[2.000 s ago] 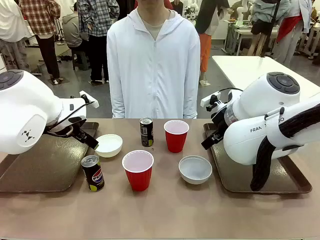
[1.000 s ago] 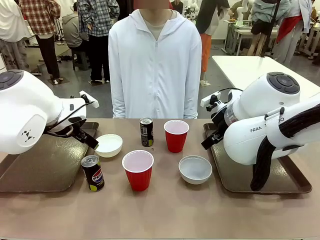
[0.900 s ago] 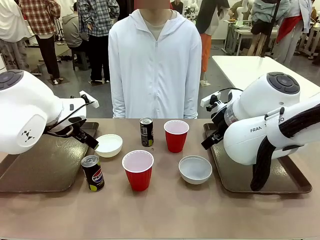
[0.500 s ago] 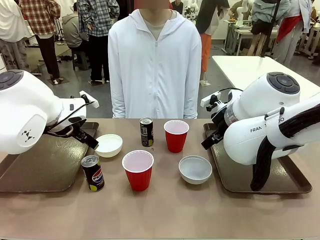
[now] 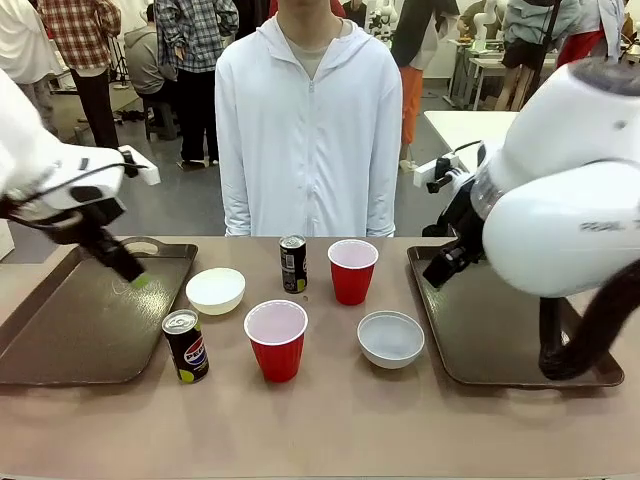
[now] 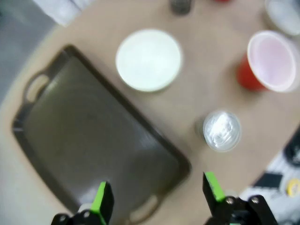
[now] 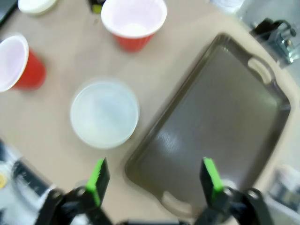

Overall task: Prepare tableware on both trays.
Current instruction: Pick up a Picnic Bowl from the table and place it on a Handle tray.

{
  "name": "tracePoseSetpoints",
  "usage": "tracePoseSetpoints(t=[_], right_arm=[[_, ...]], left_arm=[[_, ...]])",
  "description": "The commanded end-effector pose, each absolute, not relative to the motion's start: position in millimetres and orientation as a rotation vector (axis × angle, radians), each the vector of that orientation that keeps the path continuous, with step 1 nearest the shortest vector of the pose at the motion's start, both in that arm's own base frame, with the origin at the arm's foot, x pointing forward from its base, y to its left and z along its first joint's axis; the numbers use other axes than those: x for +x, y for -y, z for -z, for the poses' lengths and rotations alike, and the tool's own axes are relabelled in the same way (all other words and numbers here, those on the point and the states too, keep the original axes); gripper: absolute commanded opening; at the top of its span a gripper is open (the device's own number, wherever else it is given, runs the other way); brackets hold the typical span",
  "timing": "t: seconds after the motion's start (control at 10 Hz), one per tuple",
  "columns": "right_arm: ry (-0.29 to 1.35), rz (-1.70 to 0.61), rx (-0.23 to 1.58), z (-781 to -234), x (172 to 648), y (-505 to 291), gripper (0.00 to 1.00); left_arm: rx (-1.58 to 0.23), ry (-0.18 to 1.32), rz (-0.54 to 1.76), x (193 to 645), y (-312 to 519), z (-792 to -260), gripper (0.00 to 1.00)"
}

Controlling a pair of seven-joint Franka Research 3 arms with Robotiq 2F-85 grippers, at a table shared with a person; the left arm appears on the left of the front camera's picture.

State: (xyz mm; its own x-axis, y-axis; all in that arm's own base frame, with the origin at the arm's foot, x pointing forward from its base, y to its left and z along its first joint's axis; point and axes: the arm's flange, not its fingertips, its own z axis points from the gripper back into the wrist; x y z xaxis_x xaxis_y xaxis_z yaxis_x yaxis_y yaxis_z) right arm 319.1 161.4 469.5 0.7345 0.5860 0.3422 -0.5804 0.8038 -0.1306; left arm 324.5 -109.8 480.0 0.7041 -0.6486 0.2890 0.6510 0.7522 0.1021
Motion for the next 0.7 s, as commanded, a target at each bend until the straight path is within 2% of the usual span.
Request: tracePoseSetpoints(t=[0.0,0.2,0.3,0.4,0.5,0.6], right_arm=[[0.266,-0.604,0.065,-454.6,252.6,-125.1,1.00],[0.171,-0.563,0.070,-428.4,220.2,-106.2,1.00],[0.167,-0.549,0.062,-423.9,227.2,-100.9,1.00],[0.235,-0.546,-0.191,-422.1,249.2,-100.6,1.00],[0.162,-0.582,0.054,-488.0,267.3,-130.5,1.00],[0.171,-0.575,-0.021,-487.3,272.2,-122.3,1.00]], left_arm=[[-0.027,0.191,0.796,286.7,85.7,-488.4,1.00],[-0.087,0.105,0.802,267.9,81.0,-467.4,1.00],[-0.096,0.086,0.745,271.8,79.5,-458.0,1.00],[-0.066,0.230,0.683,284.5,81.1,-456.2,1.00],[-0.061,0.094,0.780,277.3,82.9,-485.4,1.00],[-0.067,0.124,0.750,285.0,82.2,-484.9,1.00]])
